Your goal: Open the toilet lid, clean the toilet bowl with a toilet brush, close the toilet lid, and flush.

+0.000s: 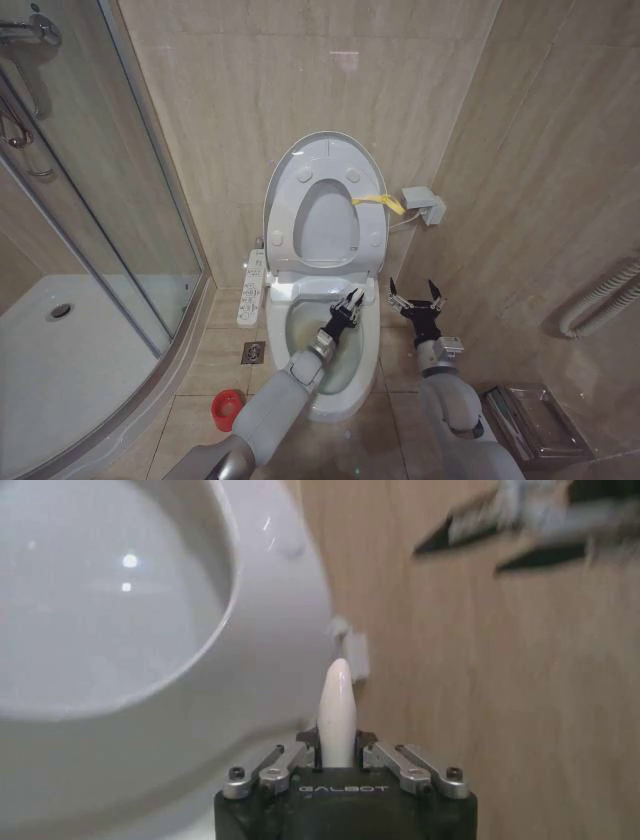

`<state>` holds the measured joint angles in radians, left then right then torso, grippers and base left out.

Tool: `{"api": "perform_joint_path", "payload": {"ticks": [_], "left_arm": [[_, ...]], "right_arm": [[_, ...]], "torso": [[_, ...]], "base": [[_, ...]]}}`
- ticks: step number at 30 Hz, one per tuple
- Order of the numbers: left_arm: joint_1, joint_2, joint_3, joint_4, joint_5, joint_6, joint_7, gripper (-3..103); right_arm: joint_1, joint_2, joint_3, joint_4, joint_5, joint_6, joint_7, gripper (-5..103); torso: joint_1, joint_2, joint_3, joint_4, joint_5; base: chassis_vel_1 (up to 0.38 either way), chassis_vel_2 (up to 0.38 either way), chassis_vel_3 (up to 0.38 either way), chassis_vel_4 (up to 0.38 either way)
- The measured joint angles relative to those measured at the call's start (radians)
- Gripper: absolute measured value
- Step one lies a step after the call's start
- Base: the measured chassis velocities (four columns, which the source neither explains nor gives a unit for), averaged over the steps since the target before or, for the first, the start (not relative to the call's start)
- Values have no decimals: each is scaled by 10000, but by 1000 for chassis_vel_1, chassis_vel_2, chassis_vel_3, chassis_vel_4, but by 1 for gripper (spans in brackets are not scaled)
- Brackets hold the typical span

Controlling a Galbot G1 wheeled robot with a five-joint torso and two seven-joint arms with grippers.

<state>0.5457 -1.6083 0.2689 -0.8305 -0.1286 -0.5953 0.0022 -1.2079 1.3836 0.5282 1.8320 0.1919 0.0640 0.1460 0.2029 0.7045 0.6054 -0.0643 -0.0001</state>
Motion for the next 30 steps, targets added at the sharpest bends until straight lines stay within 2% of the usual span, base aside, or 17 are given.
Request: {"api": "perform_joint_path", "payload": {"ticks": [4,11,19,24,26,28,30], "left_arm": [[45,-5,177,-103,-139,49,57,21],[-42,4,-182,1014,224,-123,116,21],[227,-7,361,-542,-179,110,-8,21],[146,-5,327,177,-26,-61,-159,21],[-2,3,-40,1067,246,-323,-152,21],[-18,3,-204,1185,363,-400,-141,21],[57,6,-154,751,316,-326,-134,21]], "right_arm": [[0,0,0,0,0,0,0,100],[0,0,0,-1,0,0,0,100],[0,0,0,0,0,0,0,100],[0,0,1,0,0,0,0,100],[0,0,1,0,-1,0,0,100],[0,0,0,0,0,0,0,100],[0,0,0,0,0,0,0,100]], "torso": [[0,0,0,-1,0],[1,0,1,8,2],[0,0,0,-2,-1],[-1,0,0,-1,-1],[0,0,1,8,5],[0,0,0,8,2],[1,-1,2,10,5]], "base": [[0,0,0,0],[0,0,0,0],[0,0,0,0],[0,0,0,0],[0,0,0,0],[0,0,0,0],[0,0,0,0]]}}
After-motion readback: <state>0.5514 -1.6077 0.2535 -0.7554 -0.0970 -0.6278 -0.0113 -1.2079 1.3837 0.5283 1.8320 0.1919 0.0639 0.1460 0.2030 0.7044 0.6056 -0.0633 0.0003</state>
